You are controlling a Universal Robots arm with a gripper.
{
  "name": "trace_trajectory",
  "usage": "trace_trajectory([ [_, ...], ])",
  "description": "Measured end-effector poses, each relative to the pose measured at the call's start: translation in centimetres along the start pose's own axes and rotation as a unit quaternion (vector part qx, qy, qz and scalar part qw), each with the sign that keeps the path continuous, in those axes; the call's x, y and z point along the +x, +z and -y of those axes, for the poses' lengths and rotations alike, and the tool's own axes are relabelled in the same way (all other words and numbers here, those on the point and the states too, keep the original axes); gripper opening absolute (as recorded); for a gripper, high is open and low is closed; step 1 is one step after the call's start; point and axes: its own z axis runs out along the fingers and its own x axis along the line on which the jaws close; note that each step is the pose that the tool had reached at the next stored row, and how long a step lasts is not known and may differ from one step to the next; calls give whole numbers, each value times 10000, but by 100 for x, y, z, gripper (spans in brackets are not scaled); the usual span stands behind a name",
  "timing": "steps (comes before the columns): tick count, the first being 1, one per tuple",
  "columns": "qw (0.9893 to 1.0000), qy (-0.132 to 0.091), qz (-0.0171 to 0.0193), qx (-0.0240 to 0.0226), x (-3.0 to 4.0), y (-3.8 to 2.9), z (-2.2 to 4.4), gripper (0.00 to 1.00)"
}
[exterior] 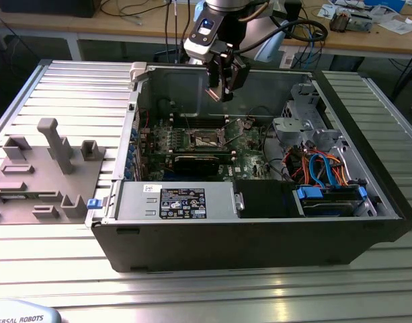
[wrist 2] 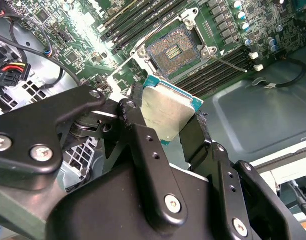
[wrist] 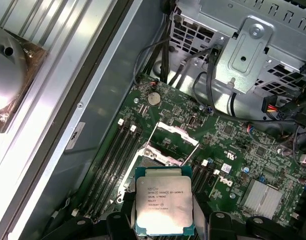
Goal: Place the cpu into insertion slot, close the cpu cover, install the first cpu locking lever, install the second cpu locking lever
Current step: 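Place the cpu into insertion slot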
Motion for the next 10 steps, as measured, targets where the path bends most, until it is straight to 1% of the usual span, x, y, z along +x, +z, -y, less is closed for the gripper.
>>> trace_trajectory([
  [5, 10000, 24, 2, 0, 0, 1, 0, 54],
  [10, 9999, 119, 8, -1, 0, 7, 0, 54],
])
